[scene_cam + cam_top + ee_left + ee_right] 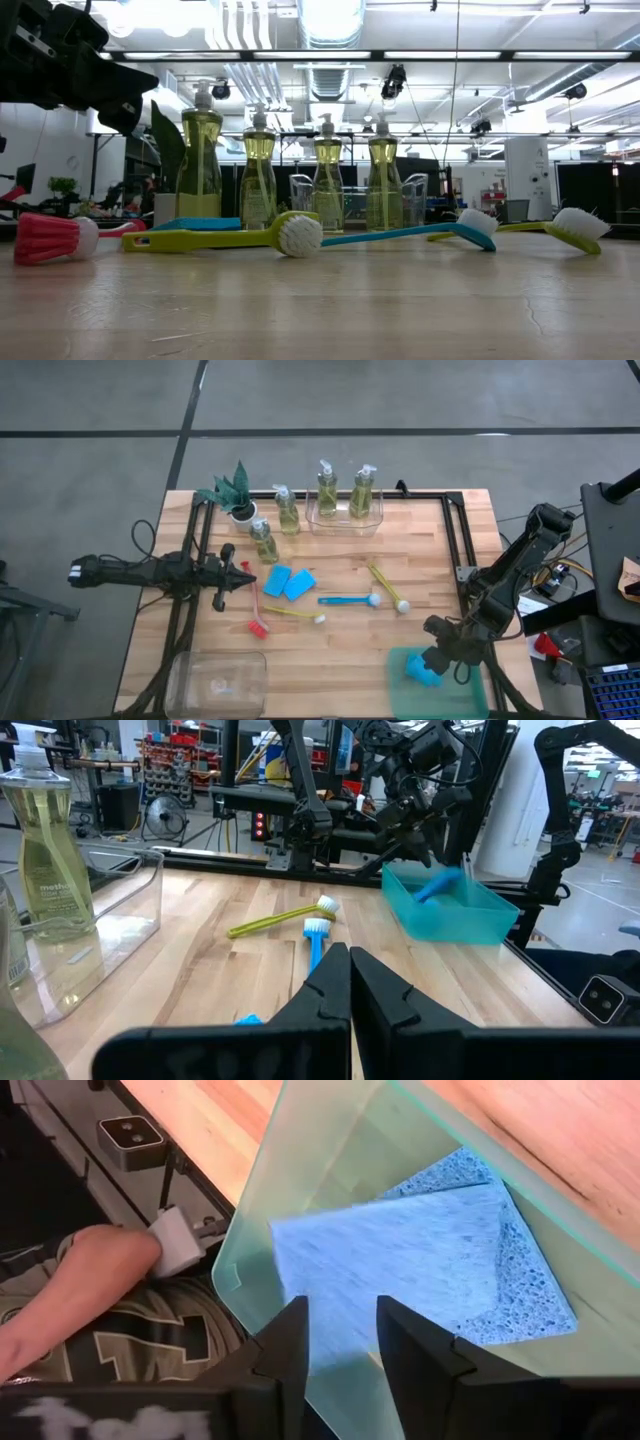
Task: Pick & Place Kitchen Sink Supplies
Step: Put the blue sponge into the green bin, then put the liquid detergent into the top transparent bin
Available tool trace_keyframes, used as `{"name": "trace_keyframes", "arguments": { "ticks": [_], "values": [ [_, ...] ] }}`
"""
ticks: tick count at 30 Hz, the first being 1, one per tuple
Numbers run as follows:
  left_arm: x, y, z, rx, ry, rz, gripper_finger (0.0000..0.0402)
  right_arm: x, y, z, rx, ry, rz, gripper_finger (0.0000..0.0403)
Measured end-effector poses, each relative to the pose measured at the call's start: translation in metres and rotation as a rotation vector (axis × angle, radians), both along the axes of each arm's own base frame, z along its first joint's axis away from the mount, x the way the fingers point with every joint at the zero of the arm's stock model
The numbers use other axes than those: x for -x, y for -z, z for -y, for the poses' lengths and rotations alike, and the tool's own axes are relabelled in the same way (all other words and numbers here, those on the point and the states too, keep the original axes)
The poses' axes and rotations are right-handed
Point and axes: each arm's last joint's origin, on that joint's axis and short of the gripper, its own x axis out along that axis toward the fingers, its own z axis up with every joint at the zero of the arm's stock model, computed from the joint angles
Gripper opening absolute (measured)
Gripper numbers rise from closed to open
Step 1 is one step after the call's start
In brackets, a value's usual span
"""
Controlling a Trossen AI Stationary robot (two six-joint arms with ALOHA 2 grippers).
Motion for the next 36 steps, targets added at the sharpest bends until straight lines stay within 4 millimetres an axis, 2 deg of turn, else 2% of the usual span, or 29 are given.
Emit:
{"name": "trace_keyframes", "arguments": {
  "ticks": [8,19,25,29,36],
  "values": [
    [0.000,0.000,0.000,0.000,0.000,0.000,0.0000,0.000,0.000,0.000,0.006,0.001,0.003,0.0136],
    [0.000,0.000,0.000,0.000,0.000,0.000,0.0000,-0.001,-0.001,0.000,-0.003,0.013,0.014,0.0139],
    [0.000,0.000,0.000,0.000,0.000,0.000,0.0000,-0.003,-0.007,-0.002,-0.030,-0.005,0.077,0.0139],
    [0.000,0.000,0.000,0.000,0.000,0.000,0.0000,-0.009,-0.014,0.000,0.030,-0.022,0.179,0.0139],
    [0.000,0.000,0.000,0.000,0.000,-0.001,0.0000,-0.024,-0.014,0.015,0.291,-0.042,0.362,0.0131]
  ]
}}
